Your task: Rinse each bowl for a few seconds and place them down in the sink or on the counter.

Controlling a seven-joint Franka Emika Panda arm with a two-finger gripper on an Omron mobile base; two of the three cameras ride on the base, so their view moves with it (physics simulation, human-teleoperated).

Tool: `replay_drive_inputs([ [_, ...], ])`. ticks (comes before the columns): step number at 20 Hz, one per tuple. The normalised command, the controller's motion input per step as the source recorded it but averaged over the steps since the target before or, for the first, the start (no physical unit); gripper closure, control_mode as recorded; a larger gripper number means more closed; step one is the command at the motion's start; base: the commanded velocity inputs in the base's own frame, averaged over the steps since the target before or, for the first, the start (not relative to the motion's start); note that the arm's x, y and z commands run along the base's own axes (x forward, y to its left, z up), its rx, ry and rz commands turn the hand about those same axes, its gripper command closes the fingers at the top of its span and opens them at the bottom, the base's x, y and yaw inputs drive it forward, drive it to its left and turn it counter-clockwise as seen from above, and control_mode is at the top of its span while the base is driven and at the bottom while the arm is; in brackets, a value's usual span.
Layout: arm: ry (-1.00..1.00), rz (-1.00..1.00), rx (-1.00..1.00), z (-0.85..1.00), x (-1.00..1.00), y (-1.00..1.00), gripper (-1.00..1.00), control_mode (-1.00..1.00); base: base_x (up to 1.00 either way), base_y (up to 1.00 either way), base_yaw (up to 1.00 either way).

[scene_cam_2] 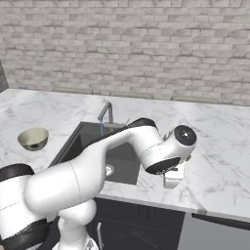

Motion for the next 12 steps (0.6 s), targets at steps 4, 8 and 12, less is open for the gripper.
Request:
replay_drive_inputs([
  [4, 0.02, 0.22, 0.05, 0.06, -0.04, 0.32, 1.0, -1.0, 0.0, 0.0, 0.0],
  [8, 0.01, 0.21, 0.07, 0.01, 0.0, 0.32, 1.0, -1.0, 0.0, 0.0, 0.0],
  [12, 0.0, 0.18, 0.09, 0.0, 0.0, 0.32, 1.0, -1.0, 0.0, 0.0, 0.0],
])
